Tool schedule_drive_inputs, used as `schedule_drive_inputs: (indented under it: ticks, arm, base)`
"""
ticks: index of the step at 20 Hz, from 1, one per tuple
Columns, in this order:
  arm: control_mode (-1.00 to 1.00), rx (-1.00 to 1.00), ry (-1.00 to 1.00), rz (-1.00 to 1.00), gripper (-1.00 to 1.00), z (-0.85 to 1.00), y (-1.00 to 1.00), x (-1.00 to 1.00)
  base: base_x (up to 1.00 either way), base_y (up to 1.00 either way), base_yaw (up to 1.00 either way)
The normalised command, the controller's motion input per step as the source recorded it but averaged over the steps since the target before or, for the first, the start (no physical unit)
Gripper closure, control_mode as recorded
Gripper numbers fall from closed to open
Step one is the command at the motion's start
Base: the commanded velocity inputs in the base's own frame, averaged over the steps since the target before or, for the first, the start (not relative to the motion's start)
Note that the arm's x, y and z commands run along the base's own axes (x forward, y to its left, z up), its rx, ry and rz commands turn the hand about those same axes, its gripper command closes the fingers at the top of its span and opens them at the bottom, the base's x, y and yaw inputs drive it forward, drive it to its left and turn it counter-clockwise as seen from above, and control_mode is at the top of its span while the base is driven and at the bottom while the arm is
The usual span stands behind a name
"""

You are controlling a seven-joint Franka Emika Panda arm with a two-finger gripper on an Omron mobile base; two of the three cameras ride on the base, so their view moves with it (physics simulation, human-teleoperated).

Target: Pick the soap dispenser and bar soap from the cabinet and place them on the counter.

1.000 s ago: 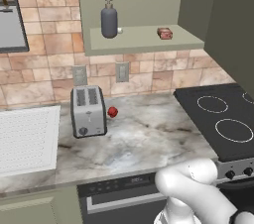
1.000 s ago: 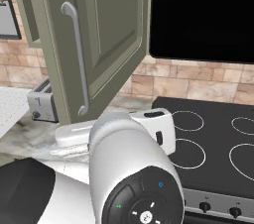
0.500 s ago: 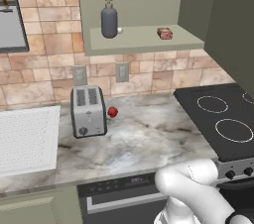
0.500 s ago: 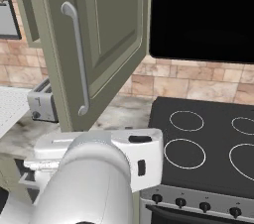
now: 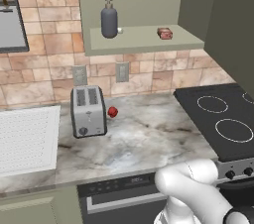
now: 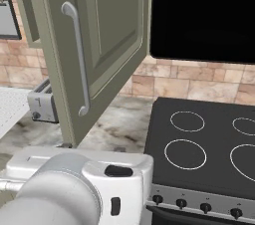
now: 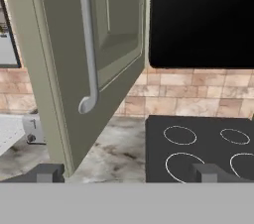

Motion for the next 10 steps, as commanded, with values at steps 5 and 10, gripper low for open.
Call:
schedule_drive_inputs:
  ticks: [5,10]
  arm:
    - [-1.0,0.03,0.12,-0.09,-1.0,0.07,0.05,-0.25]
    - [-1.0,-0.01,0.17,-0.02,-1.0,0.18,0.11,-0.14]
  base:
    - [0.0,0.0,0.0]
    - [0.0,0.0,0.0]
